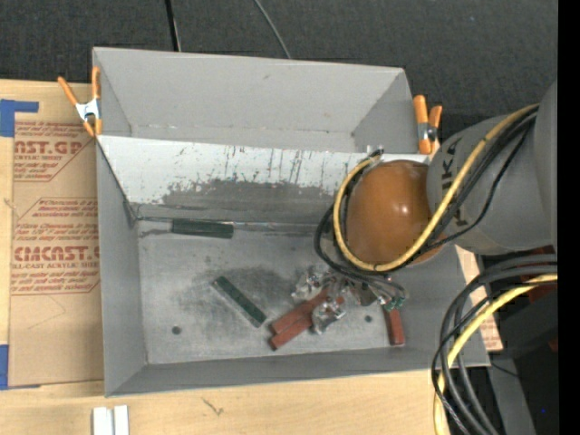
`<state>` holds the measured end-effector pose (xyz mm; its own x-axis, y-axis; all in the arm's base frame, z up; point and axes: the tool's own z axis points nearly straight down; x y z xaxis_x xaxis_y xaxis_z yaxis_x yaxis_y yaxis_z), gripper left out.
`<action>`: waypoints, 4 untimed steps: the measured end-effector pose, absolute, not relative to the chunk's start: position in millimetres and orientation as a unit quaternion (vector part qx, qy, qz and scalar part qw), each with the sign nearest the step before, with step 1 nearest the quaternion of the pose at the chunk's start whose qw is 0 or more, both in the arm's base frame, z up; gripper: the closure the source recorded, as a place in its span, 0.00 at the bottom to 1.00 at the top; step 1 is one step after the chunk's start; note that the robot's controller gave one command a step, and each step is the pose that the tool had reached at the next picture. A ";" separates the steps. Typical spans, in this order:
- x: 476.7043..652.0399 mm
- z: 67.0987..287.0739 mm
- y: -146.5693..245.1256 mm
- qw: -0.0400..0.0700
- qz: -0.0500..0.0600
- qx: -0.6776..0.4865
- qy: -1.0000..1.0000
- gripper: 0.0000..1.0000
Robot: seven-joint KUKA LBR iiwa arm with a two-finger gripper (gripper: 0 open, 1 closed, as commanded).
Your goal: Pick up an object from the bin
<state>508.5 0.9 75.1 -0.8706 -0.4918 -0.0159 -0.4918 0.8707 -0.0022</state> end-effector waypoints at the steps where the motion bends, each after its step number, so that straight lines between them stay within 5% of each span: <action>1: 508.5 75.1 0.9 0.008 0.001 -0.254 0.967 1.00; 4: 505.9 99.5 0.7 -0.001 0.001 -0.254 0.967 1.00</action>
Offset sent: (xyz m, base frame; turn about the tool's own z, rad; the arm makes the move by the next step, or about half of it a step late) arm -0.0001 0.0000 0.0249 0.0000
